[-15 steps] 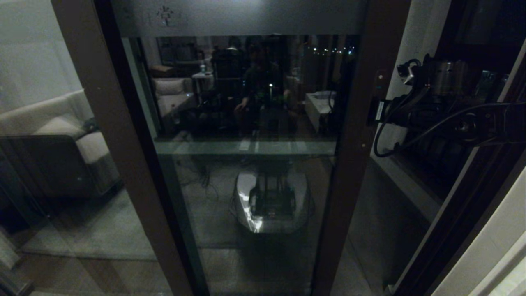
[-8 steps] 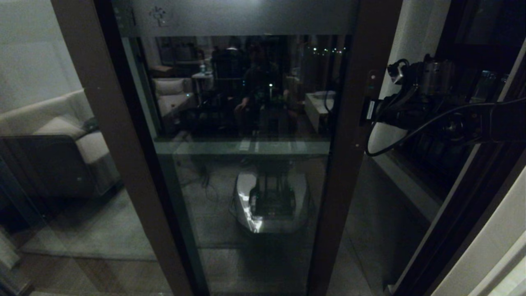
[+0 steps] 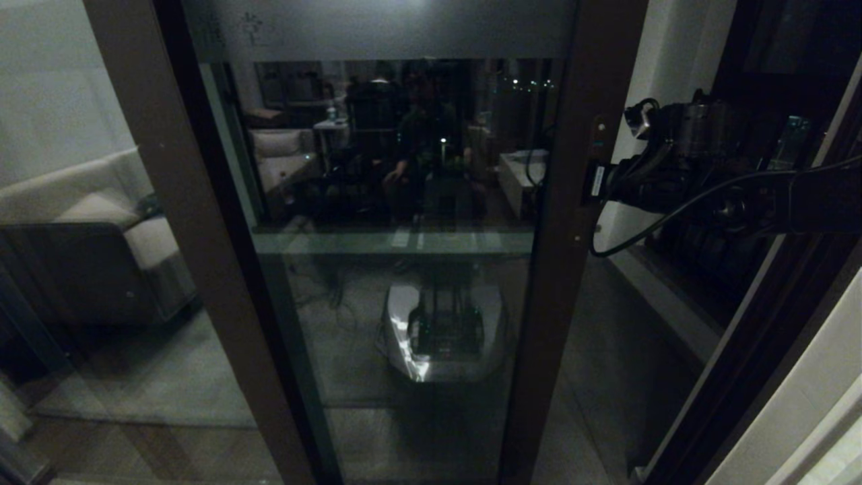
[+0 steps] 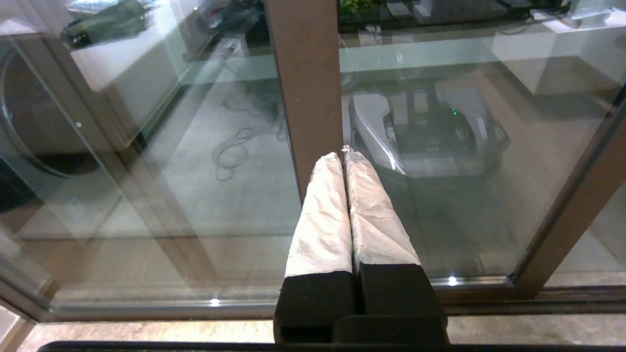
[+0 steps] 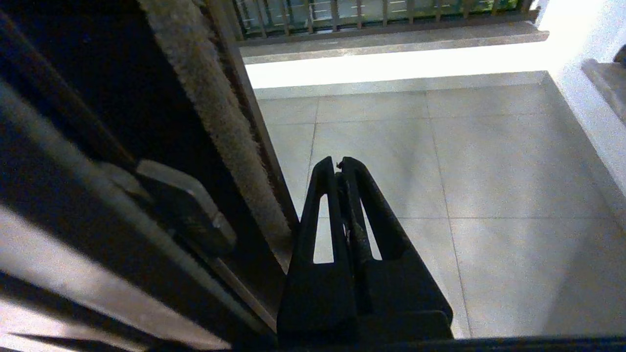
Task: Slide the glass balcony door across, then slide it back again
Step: Open the slid door
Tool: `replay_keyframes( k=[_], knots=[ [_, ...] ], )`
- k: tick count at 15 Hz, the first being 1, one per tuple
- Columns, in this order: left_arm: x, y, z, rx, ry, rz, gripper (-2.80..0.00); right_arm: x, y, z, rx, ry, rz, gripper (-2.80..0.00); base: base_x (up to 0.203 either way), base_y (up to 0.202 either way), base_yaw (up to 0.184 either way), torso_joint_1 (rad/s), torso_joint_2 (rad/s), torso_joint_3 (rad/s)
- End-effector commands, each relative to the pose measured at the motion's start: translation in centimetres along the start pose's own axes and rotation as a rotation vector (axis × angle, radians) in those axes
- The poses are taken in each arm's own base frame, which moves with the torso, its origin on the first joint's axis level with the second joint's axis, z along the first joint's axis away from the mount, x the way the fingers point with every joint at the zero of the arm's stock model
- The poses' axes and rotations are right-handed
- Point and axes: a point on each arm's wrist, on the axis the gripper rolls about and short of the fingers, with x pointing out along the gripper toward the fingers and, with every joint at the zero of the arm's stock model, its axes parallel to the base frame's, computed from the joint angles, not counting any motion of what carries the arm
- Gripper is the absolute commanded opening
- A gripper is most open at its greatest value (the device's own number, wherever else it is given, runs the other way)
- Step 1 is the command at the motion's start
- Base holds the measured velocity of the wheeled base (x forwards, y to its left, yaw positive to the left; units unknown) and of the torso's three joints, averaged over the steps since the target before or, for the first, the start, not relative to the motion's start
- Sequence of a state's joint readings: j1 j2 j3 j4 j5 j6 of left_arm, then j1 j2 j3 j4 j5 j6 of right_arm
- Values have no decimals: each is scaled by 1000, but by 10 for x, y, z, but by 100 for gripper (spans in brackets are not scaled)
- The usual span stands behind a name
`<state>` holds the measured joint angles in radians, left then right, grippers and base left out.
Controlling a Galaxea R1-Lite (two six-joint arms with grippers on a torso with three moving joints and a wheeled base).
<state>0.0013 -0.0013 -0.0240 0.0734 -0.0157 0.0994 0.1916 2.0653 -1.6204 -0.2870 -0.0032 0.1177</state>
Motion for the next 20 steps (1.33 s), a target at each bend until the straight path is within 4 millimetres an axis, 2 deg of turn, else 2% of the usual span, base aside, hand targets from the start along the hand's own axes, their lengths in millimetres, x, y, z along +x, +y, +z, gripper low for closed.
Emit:
replay_keyframes(
  k=[1,10,14,20],
  knots=[
    [0,0,0,0,-1,0,-280,4,5,-1,-1,-3,14,-280,0,0,0,0,0,0],
    [0,0,0,0,0,-1,-280,7,22,-8,-8,10,44,-280,0,0,0,0,0,0],
    [0,0,0,0,0,1,-280,16,36,-11,-12,-1,30,-280,0,0,0,0,0,0],
    [0,0,0,0,-1,0,-280,19,50,-15,-17,3,59,-280,0,0,0,0,0,0]
  ],
)
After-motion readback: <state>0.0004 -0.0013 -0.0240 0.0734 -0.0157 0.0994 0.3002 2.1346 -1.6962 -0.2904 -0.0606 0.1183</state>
